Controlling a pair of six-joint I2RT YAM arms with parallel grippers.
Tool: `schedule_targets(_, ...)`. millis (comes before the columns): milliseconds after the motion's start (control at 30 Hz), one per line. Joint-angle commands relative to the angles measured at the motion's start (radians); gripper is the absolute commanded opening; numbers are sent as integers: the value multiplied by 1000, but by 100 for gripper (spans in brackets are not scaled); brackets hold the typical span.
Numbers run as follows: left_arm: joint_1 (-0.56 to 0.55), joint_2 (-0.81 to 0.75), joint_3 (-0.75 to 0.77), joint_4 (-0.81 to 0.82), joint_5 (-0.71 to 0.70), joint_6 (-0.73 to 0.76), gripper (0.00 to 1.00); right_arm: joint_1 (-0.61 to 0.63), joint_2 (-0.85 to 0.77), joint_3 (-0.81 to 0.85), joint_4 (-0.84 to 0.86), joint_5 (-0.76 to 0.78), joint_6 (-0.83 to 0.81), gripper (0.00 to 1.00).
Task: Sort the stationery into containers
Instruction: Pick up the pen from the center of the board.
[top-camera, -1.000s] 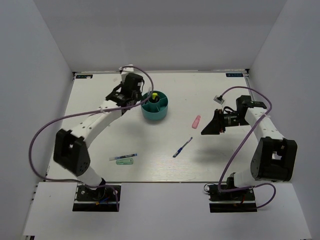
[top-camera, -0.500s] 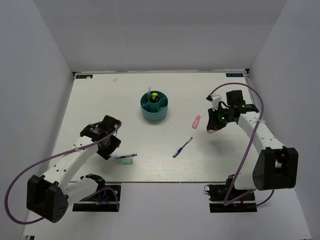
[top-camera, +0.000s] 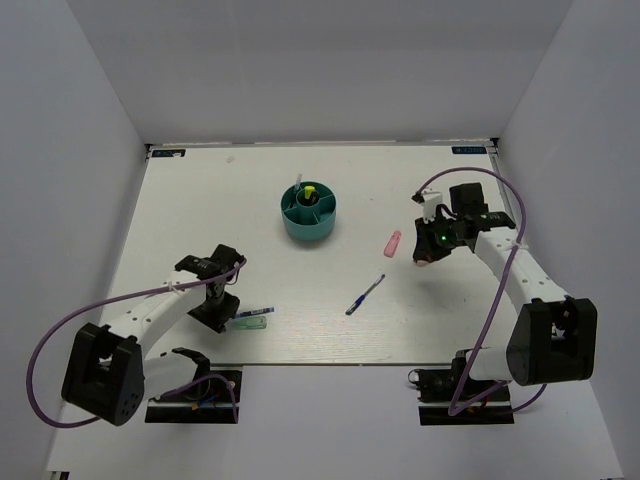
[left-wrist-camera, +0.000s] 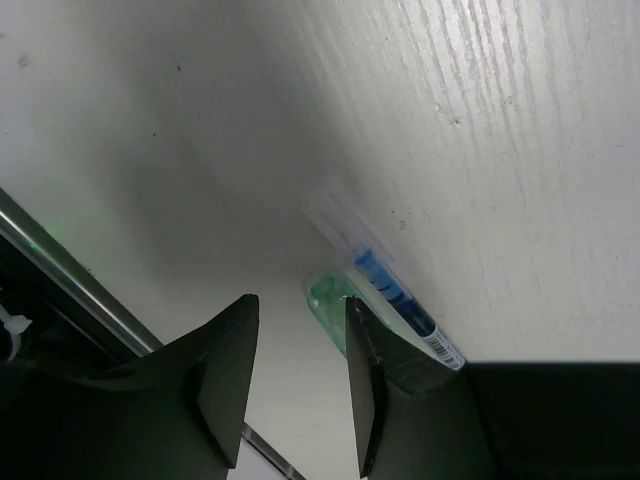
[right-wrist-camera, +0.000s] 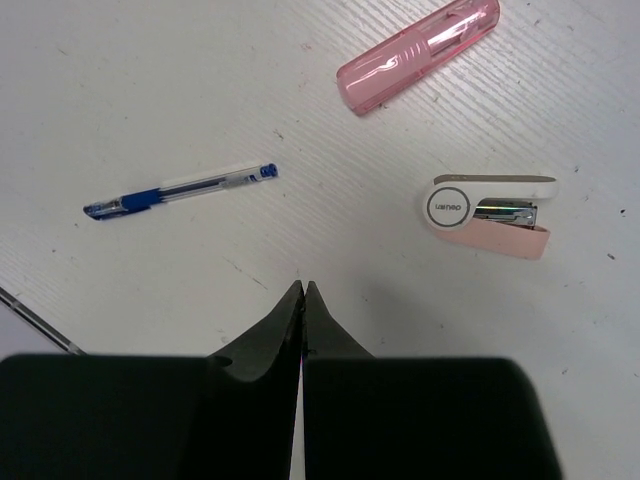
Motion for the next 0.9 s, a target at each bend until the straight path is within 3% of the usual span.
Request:
schedule_targets(0,2,8,-8,40,-117,-503,50,1,-26,-16,20,-15,-2,0)
schedule_targets(600,18,91,-114,201,-168,-588,50,-5,-28,-31,8,-74,-17,0)
schedule_targets(667,18,100,-121,206,-177,-591,47,-5,-31,-31,6,-77,-19,0)
schedule_targets(700,15,102,-126,215,-182,-589,42,-5,-30,-33,3,-79,-19,0)
schedule_targets(733,18,103,-143,227,-192,-585,28,-5,-30,-28,2,-84,-19,0)
schedule_targets(767,16,103,-149,238,-199,-580,28,-5,-30,-28,2,-84,-20,0)
schedule_targets(800,18,103,-155,244,-208,-577,15,-5,-28,-30,-1,-91,-19,0)
schedule_targets(867,21,102,-181,279,-220,-553,1,-5,-30,-28,-4,-94,-22,0)
